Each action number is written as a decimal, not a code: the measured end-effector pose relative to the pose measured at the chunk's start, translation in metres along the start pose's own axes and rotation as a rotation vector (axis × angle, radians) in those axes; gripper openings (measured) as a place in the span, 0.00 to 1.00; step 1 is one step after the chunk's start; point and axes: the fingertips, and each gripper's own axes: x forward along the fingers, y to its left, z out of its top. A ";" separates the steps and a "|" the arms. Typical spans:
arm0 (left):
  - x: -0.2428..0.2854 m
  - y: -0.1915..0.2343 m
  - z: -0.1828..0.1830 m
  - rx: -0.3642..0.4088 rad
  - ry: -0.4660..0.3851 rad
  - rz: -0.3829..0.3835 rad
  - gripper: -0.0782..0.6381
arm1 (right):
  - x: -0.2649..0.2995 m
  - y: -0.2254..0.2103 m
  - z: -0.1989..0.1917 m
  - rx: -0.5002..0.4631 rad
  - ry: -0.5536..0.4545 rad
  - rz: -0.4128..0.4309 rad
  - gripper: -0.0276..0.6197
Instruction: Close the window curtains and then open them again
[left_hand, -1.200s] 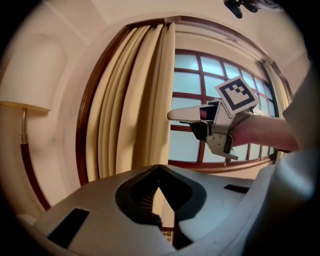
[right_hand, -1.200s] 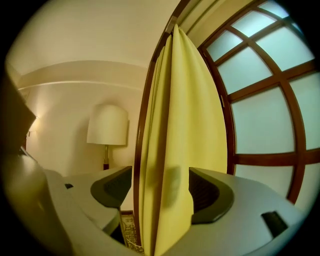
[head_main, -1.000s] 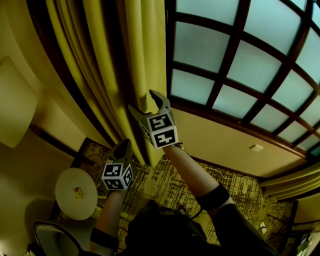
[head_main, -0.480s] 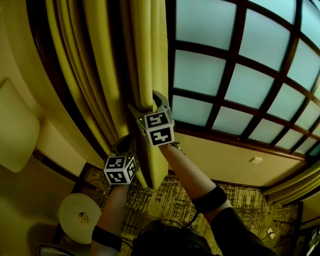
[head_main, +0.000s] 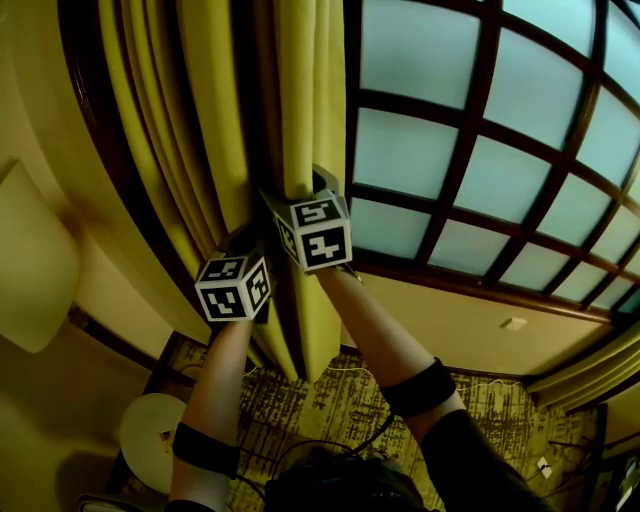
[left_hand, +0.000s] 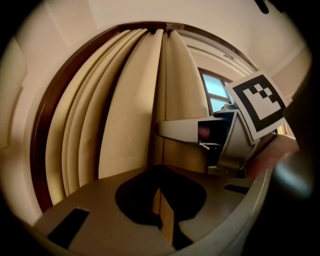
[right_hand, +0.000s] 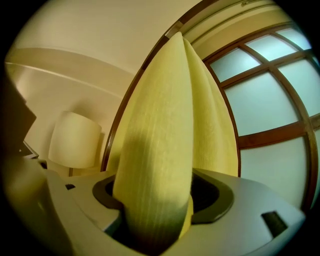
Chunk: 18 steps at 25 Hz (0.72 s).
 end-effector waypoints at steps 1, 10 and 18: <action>0.002 0.001 0.005 -0.001 -0.004 -0.003 0.11 | 0.001 -0.001 0.003 0.000 0.001 -0.004 0.57; 0.019 0.000 0.047 -0.017 -0.028 -0.034 0.11 | 0.015 -0.018 0.031 -0.020 -0.010 -0.039 0.55; 0.028 -0.008 0.051 -0.018 -0.024 -0.049 0.11 | 0.017 -0.034 0.031 -0.043 -0.005 -0.093 0.08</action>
